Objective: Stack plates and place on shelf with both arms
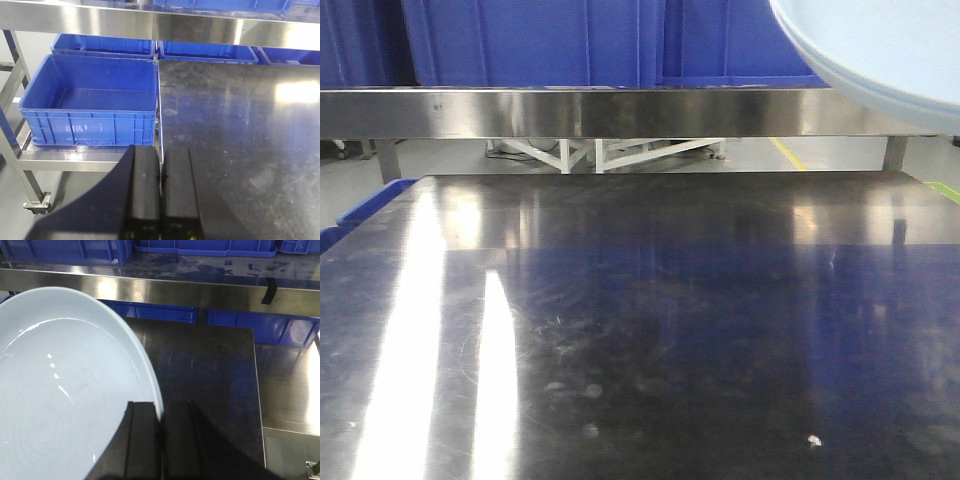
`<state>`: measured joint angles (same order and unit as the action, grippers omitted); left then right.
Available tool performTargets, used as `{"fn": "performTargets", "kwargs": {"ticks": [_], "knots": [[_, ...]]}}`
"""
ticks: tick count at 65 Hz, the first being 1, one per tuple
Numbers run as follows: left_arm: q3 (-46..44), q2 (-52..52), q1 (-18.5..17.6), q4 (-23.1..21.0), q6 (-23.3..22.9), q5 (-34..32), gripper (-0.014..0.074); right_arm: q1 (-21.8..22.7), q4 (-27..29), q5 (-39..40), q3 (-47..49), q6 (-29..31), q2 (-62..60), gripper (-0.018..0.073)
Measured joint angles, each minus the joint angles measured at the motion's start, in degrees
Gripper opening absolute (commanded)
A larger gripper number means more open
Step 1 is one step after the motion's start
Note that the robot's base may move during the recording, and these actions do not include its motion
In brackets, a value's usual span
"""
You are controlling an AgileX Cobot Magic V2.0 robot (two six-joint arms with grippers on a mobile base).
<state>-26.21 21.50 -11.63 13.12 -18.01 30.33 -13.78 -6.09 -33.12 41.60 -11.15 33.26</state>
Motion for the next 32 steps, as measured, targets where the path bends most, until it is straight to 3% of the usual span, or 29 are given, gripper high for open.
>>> {"fn": "performTargets", "kwargs": {"ticks": [32], "knots": [[0.0, 0.0, 0.0, 0.0, 0.0, 0.0, 0.0083, 0.0, 0.0, 0.0, 0.0, 0.0, 0.0, 0.0022]]}}
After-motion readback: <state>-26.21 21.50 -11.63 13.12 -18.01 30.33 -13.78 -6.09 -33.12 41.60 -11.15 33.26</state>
